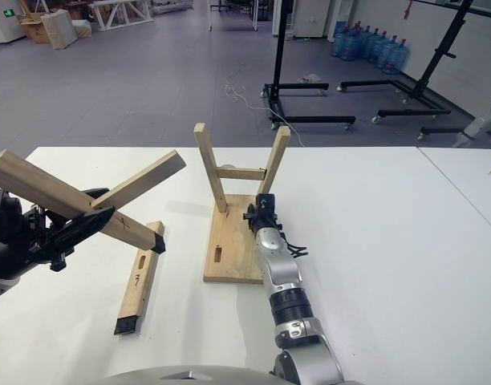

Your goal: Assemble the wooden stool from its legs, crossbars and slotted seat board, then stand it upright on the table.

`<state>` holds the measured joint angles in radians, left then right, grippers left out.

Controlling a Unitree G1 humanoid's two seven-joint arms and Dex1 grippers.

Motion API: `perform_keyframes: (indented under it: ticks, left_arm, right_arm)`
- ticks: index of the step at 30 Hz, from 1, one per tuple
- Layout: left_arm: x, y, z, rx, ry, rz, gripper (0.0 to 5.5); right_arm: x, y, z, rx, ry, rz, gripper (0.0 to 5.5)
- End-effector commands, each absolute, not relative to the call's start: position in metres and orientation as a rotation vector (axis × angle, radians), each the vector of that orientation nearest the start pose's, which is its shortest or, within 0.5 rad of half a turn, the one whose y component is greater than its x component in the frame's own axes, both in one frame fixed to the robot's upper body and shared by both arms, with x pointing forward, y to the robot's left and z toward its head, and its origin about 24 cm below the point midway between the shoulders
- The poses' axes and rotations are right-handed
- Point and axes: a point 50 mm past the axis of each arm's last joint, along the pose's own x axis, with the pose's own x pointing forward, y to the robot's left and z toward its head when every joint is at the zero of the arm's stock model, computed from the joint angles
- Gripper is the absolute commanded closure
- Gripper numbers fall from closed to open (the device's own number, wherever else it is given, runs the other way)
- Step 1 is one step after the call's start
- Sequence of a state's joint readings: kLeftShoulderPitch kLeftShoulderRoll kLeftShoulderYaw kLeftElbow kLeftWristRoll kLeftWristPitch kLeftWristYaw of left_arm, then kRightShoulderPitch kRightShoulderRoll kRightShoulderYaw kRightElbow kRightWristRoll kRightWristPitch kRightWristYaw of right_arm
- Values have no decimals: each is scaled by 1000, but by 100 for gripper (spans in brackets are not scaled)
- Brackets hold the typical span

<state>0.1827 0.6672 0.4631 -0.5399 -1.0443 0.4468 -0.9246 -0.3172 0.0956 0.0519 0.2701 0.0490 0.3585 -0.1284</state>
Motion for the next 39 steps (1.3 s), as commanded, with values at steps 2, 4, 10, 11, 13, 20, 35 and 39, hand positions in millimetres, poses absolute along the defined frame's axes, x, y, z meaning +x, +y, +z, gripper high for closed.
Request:
perform_keyframes:
  ticks: [2,4,10,11,13,20,35,39]
  left_arm:
    - [182,230,179,-143,-184,-1006,342]
    - [181,230,178,-141,-188,-1003,342]
    - [182,225,174,-149,-198,-1005,342]
    - [182,225,174,-171,-200,-1008,342]
    - [185,220,173,-184,-204,-1040,342]
    - [216,210,161,-79,-154,-1122,342]
    - [259,165,124,-108,-66,-1351,342]
    - [271,165,117,-111,-36,-1357,342]
  right_arm:
    - [295,-101,43,56,284,113,254]
    - [291,-107,52,67,259,134,217]
    - [270,-134,84,109,181,233,211]
    - [267,-134,87,121,176,270,211]
    - [259,-136,94,121,136,372,211]
    - [269,-159,115,122,-4,491,211]
    - [315,-191,169,256,-128,602,211]
    - [320,-192,172,249,-119,615,211]
